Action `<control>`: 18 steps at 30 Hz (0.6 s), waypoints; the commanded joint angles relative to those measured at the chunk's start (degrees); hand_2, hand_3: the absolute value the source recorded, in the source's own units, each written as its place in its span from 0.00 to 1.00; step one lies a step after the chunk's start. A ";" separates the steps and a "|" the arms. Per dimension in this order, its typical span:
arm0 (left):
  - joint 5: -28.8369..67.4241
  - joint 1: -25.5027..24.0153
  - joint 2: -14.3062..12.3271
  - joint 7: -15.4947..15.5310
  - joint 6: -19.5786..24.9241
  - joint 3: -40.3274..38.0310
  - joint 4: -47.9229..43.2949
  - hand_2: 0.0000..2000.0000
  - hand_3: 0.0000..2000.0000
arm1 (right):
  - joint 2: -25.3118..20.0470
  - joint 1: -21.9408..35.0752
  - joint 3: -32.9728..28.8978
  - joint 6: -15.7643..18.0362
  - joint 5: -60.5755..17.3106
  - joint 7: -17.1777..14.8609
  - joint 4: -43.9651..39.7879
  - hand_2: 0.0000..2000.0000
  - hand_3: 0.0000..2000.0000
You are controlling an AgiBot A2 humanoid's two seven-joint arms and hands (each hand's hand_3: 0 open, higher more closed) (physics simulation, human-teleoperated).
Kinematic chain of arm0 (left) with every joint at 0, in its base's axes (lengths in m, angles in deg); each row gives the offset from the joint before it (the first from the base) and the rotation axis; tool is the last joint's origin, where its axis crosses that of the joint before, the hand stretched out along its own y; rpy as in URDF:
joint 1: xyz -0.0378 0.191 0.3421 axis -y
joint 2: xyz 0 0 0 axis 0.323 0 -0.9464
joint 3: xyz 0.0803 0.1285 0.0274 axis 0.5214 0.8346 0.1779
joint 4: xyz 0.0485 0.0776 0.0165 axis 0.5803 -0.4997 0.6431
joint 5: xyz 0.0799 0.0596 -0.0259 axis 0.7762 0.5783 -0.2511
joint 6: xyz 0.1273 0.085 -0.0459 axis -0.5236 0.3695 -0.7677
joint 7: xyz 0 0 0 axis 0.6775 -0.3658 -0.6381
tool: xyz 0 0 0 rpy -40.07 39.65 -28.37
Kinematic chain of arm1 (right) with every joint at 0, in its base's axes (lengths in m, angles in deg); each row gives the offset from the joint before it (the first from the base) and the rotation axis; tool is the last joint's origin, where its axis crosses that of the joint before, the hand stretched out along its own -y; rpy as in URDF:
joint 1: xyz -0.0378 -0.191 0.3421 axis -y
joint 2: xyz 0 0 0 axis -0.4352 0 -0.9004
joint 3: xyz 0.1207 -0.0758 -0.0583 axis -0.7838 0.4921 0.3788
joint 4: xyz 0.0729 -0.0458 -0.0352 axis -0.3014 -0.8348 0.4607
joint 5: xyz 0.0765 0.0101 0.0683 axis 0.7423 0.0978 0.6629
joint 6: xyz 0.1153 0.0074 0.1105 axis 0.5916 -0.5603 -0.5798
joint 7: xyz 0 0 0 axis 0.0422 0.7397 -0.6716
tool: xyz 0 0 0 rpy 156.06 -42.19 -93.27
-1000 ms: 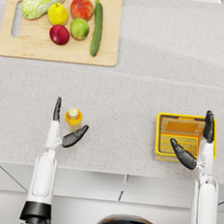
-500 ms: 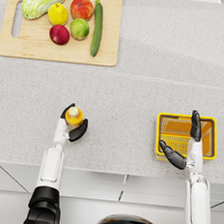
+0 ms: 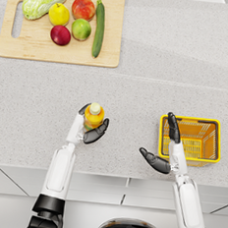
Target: Pick up the lemon tea and place it into the yellow basket
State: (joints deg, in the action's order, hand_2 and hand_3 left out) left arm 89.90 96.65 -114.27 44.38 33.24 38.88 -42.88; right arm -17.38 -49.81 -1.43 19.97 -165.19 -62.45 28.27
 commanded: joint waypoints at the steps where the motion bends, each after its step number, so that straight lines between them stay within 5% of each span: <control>1: 0.00 2.62 -1.67 0.02 0.01 3.22 -12.58 1.00 1.00 | -1.60 2.17 4.32 0.00 0.00 0.00 -1.73 0.00 0.00; 12: -0.01 3.32 -5.00 0.21 0.29 16.18 -17.97 1.00 1.00 | -6.95 7.91 7.28 0.17 0.01 0.01 -9.03 0.00 0.00; 17: 0.21 3.40 -4.22 0.13 -0.74 19.36 -17.06 1.00 1.00 | -8.03 9.60 7.93 4.93 0.01 0.09 -9.53 0.00 0.00; 18: 0.25 3.56 -3.81 0.15 -0.64 19.28 -17.00 1.00 1.00 | -7.56 9.09 7.63 5.64 -0.01 -0.04 -8.75 0.68 0.16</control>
State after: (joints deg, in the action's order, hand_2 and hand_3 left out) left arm 90.21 99.82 -117.18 44.58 32.69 55.24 -59.63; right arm -23.51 -42.52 5.41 29.40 -165.34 -62.55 18.45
